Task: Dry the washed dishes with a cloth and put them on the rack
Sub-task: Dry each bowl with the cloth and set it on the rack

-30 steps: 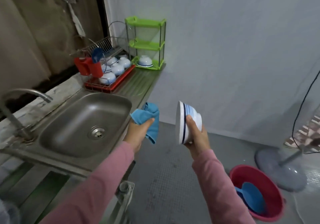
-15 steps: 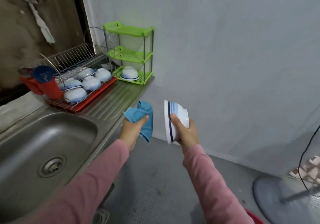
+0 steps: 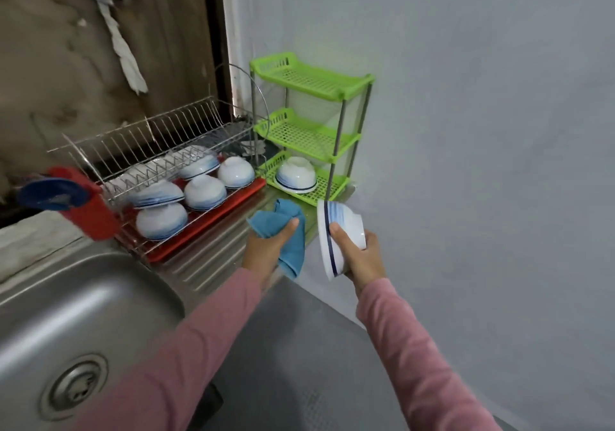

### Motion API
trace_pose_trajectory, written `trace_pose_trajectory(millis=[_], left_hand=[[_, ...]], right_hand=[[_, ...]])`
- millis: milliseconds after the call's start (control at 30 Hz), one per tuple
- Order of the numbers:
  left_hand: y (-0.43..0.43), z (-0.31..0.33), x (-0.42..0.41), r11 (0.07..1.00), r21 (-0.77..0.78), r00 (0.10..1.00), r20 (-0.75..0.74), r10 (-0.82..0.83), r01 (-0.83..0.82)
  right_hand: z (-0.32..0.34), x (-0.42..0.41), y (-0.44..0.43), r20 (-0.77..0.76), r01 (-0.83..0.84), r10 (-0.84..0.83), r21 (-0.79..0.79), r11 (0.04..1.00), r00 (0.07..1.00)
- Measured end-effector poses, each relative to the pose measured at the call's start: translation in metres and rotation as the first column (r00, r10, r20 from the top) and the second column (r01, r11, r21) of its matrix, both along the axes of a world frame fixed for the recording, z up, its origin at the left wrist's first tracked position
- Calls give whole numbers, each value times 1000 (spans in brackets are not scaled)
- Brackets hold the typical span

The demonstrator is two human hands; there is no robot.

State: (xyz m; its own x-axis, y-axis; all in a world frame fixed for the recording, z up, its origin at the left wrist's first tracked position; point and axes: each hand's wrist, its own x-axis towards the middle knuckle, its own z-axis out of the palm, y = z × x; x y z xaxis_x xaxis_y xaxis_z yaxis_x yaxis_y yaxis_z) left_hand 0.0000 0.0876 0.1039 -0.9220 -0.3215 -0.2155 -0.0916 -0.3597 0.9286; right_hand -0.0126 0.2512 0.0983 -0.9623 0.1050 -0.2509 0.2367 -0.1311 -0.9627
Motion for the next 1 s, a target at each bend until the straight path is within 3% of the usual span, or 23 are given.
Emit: trace_pose_trajectory(millis=[300,533,767,900,1000], left_hand=[[-32,-17,-93,933,-134,942,-14,335,-334],[-51,-36,-152,862,-211,887,-57,459,-460],[-61,-47,-204,836,-177,852,-45,521,-520],[-64,-52,-222,794,-166,809,-43,586,-585],[-65,-56,-232,771,-233,800,-56,598,-592]], right_hand=[[-12,-120,-57,10,-110,110,132,985,994],[-26,-207,-98,45,-110,101,311,944,994],[-41,-261,-121,-28,-140,202,630,764,979],[-52,-285,-126,85,-238,269,758,607,959],[-52,-310,-123,160,-299,275,739,603,948]])
